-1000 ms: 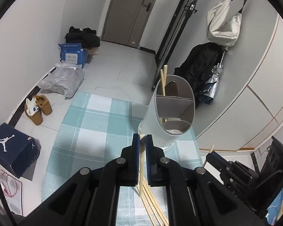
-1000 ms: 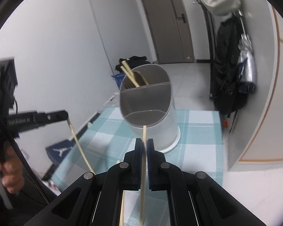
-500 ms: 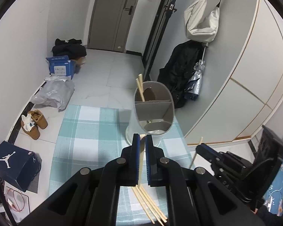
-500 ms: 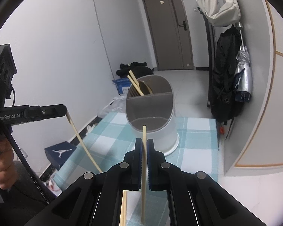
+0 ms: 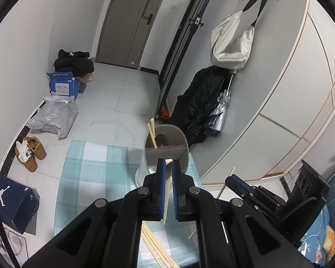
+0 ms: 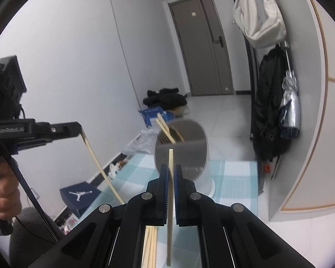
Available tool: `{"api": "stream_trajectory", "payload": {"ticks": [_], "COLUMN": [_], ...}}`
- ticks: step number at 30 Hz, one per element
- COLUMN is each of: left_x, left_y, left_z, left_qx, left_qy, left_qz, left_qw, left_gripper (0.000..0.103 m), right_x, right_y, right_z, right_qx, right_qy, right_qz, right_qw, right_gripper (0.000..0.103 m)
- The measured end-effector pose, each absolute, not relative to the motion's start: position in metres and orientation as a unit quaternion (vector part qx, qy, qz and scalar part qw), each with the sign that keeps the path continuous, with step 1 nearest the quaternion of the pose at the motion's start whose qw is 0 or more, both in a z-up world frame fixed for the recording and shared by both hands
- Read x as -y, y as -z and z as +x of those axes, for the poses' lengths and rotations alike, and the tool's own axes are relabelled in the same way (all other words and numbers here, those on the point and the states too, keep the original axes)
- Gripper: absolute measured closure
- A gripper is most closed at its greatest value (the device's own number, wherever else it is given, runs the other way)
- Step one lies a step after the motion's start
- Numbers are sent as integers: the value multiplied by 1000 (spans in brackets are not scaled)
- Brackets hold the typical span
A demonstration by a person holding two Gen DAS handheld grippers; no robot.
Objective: Organize utensils
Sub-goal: 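Raise both held chopsticks over the white holder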
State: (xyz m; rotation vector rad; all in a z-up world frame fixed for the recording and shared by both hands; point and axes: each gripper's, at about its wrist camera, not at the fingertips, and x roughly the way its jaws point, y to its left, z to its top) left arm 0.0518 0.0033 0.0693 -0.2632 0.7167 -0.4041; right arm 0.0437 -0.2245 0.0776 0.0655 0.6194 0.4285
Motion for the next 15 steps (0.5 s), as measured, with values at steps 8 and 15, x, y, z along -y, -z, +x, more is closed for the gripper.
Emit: {"api": "stream_trajectory", "payload": {"ticks": [8, 15], "left_x": [-11, -9], "left_y": [-96, -114], "left_z": [79, 112], "left_qx": [-320, -301], "left_qy": [205, 207], "left_qz": [-194, -224], "left_qw": [904, 903], "left_gripper": [101, 101], "right_x": [227, 225], "right_y": [-124, -157], "right_z": [82, 123], "right_qx": [-264, -226], "right_qy": [-219, -225], "right_qz": [21, 10], "right_qw": [939, 948], "right_gripper": [99, 99]}}
